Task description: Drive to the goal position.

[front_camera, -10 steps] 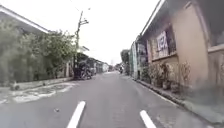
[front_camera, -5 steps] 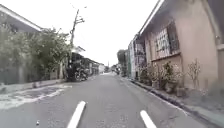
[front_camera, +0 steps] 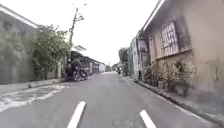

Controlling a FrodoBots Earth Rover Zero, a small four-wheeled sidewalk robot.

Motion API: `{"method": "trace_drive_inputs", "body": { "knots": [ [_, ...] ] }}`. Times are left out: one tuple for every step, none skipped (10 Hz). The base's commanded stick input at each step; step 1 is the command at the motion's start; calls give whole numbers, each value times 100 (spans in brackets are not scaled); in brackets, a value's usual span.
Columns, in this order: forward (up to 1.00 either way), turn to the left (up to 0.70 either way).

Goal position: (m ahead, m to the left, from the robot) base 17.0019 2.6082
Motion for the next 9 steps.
{"method": "trace_drive_inputs", "body": {
  "knots": [
    [85, 0],
    [85, 0],
    [85, 0],
    [85, 0],
    [85, 0],
    [85, 0],
    [85, 0],
    [85, 0],
    [85, 0]
  ]
}}
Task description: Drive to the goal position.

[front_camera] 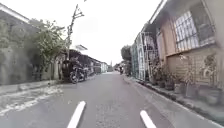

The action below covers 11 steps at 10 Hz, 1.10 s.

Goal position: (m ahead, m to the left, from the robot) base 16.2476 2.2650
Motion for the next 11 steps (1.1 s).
{"method": "trace_drive_inputs", "body": {
  "knots": [
    [85, 0],
    [85, 0],
    [85, 0],
    [85, 0],
    [85, 0],
    [85, 0],
    [85, -10],
    [85, -34],
    [85, -28],
    [85, -8],
    [85, 0]
  ]
}}
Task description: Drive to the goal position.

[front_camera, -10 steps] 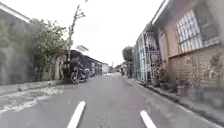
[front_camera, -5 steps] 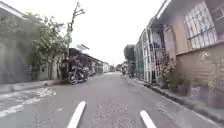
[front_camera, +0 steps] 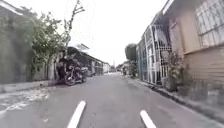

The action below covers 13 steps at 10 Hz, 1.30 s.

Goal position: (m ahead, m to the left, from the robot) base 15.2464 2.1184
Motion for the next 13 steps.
{"method": "trace_drive_inputs", "body": {
  "knots": [
    [85, 0],
    [85, 0],
    [85, 0],
    [85, 0],
    [85, 0],
    [85, 0],
    [85, 0],
    [85, 0],
    [85, 0],
    [85, 0],
    [85, 0],
    [85, 0],
    [85, 0]
  ]
}}
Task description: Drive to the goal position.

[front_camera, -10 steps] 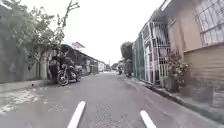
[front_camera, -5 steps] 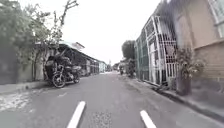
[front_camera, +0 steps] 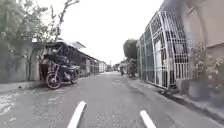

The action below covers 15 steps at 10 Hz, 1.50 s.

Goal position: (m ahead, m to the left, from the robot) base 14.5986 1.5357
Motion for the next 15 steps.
{"method": "trace_drive_inputs", "body": {
  "knots": [
    [85, 0],
    [85, 0],
    [85, 0],
    [85, 0],
    [85, 0],
    [85, 0],
    [85, 0],
    [85, 0],
    [85, 0],
    [85, 0],
    [85, 0],
    [85, 0],
    [85, 0],
    [85, 0],
    [85, 0]
  ]
}}
